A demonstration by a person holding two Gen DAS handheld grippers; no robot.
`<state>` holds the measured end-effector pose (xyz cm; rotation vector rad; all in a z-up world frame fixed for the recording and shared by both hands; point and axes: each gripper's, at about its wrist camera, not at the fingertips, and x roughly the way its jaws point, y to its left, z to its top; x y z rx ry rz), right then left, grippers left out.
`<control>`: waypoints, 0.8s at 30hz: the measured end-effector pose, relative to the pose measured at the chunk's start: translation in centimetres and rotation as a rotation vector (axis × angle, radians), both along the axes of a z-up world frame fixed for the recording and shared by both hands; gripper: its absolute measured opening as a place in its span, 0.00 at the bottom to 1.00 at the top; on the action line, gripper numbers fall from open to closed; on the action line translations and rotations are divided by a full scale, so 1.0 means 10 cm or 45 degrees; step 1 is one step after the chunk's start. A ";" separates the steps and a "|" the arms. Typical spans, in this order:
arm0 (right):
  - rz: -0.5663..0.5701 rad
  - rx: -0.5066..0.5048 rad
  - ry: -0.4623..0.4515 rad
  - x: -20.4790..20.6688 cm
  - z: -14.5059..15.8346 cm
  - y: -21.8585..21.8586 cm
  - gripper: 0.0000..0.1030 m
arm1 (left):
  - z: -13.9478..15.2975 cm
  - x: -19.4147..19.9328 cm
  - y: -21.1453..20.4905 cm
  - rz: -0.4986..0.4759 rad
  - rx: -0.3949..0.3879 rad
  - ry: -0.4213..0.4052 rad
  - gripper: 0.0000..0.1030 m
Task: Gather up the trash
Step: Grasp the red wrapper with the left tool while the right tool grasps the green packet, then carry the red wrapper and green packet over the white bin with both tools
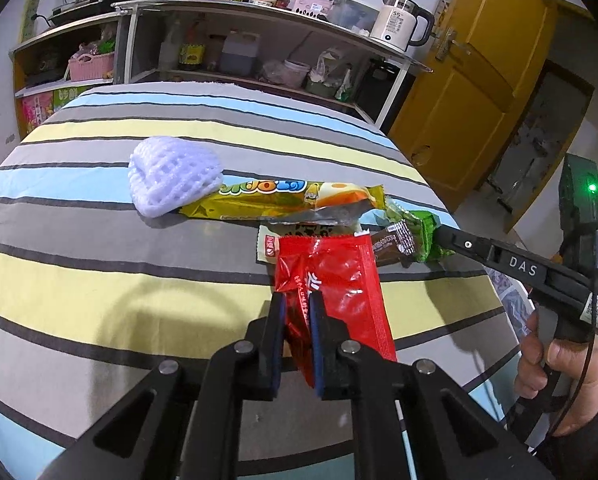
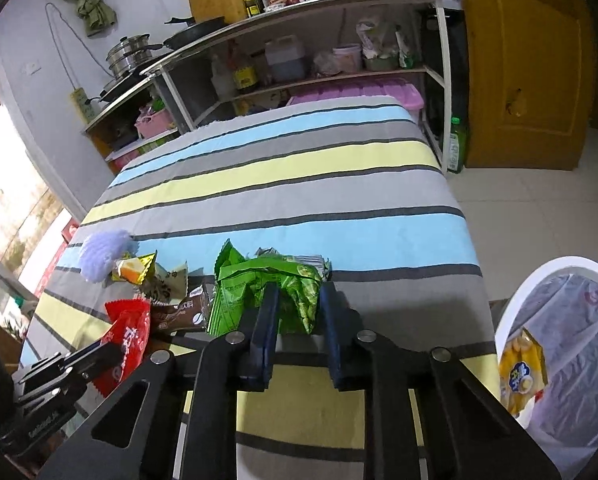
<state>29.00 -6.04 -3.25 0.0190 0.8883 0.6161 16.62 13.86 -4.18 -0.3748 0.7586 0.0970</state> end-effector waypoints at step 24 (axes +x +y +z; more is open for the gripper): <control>-0.071 0.087 -0.097 -0.45 0.31 -0.60 0.03 | 0.27 -0.09 -0.29 -0.057 0.046 -0.066 0.09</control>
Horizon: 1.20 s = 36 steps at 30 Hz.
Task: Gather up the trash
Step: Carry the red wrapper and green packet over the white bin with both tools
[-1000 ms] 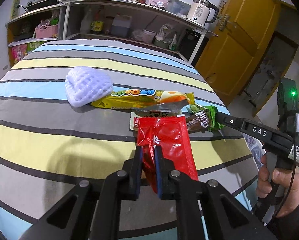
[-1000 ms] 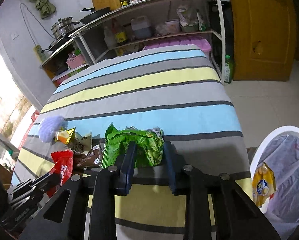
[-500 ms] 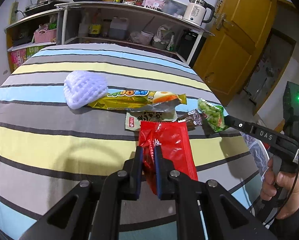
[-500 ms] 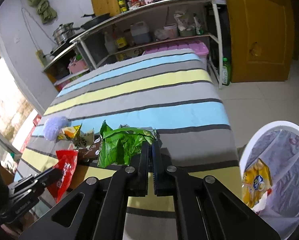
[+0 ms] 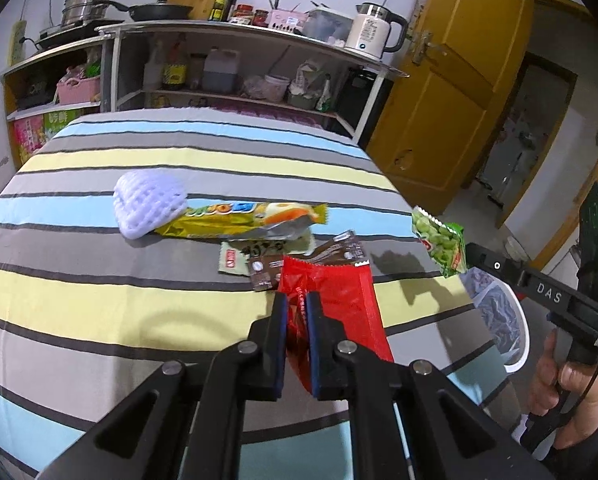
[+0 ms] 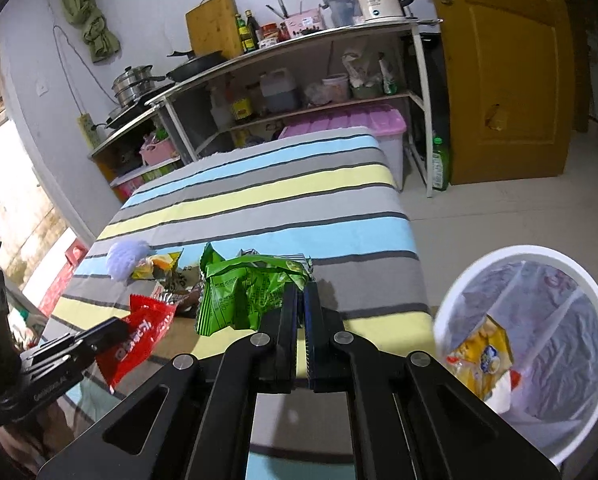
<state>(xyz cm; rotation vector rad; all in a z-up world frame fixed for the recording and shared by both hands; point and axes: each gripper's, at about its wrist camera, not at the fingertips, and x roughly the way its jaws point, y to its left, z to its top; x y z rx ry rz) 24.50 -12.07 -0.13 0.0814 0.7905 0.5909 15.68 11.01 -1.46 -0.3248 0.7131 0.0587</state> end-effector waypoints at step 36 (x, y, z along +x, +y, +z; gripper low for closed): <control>-0.420 0.029 -0.024 -0.29 0.05 -1.77 0.03 | 0.32 0.67 -1.62 -0.444 0.066 -0.061 0.08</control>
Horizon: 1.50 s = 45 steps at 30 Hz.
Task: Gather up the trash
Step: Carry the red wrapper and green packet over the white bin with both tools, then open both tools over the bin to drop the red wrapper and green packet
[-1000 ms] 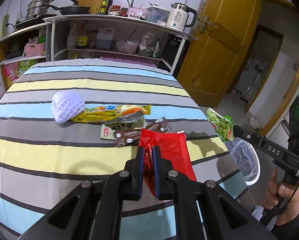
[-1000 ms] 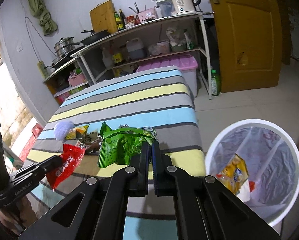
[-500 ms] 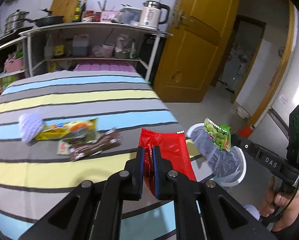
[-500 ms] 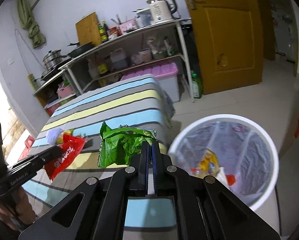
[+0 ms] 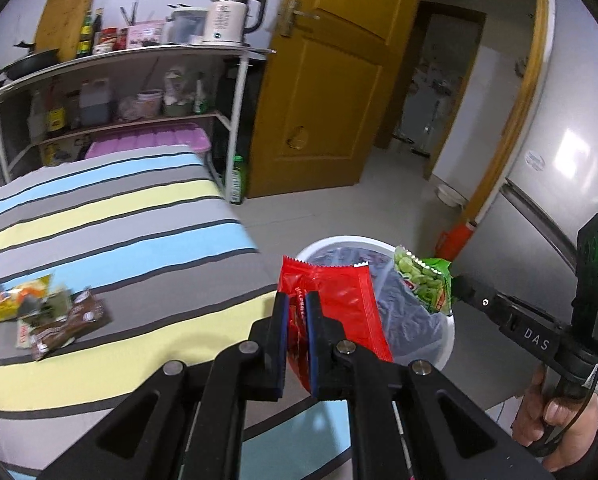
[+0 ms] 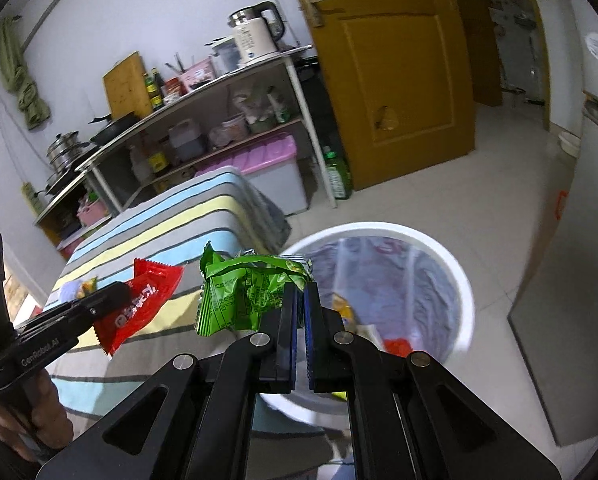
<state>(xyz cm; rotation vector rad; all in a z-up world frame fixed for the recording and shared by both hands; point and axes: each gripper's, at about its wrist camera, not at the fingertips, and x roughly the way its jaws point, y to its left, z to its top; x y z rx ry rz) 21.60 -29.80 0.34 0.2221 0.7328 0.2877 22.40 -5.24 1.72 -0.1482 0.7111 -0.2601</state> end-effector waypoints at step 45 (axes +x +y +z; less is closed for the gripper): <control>-0.030 0.026 -0.010 -0.17 -0.05 -0.15 0.31 | -0.06 -0.06 -0.16 -0.042 -0.004 -0.078 0.14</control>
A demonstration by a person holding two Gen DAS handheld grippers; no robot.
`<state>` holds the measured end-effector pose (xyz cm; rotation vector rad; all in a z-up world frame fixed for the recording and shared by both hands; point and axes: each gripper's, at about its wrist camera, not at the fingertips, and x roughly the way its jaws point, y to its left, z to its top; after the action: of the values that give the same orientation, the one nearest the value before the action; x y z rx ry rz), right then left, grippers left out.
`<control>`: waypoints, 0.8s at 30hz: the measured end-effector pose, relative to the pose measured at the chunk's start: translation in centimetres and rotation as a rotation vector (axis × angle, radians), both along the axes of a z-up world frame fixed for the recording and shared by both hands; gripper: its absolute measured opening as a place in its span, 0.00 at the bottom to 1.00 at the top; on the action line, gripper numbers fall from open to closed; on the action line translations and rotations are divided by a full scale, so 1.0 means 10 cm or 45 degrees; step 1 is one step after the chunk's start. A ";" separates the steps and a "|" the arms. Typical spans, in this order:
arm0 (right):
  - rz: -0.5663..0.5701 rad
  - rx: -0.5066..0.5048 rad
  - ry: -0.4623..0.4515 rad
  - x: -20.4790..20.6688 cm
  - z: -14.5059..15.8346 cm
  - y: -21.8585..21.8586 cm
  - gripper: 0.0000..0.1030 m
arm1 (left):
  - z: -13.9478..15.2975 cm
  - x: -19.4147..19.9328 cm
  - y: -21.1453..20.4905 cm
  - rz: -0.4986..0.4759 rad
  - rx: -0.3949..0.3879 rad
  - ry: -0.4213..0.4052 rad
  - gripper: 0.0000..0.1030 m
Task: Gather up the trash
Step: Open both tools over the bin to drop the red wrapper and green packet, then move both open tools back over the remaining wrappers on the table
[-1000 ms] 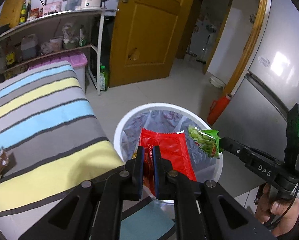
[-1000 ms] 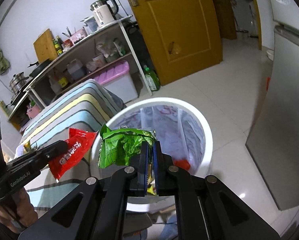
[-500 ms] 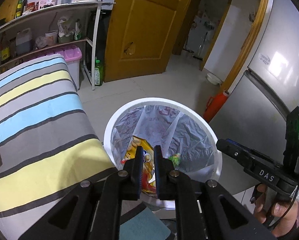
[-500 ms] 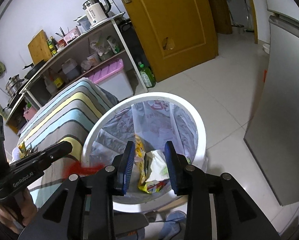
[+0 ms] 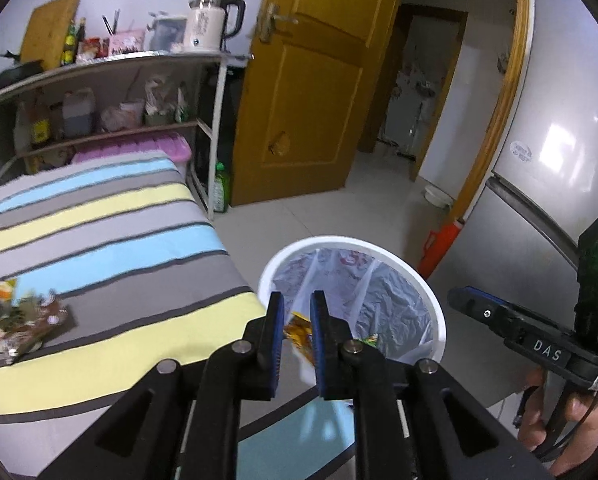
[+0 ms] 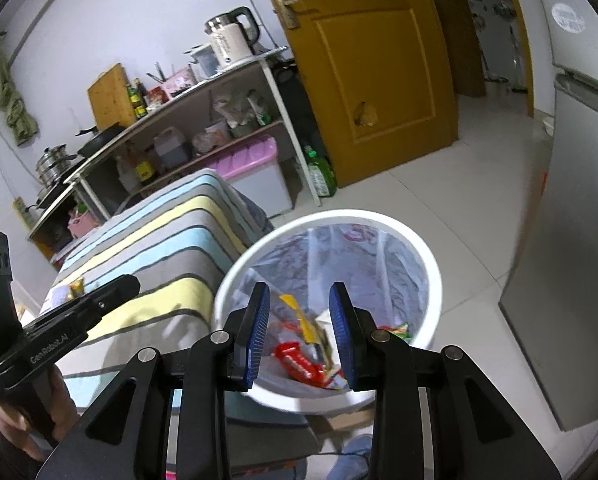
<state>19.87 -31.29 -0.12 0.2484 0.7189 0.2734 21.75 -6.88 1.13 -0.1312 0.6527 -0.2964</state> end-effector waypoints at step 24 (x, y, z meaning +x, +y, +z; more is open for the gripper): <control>0.291 0.013 -0.064 -0.30 0.18 0.90 0.33 | 0.07 -0.73 0.96 0.241 0.004 -0.096 0.17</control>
<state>16.84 -22.31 1.69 0.1683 0.6966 0.4992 14.41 2.74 1.86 -0.1771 0.5614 -0.1171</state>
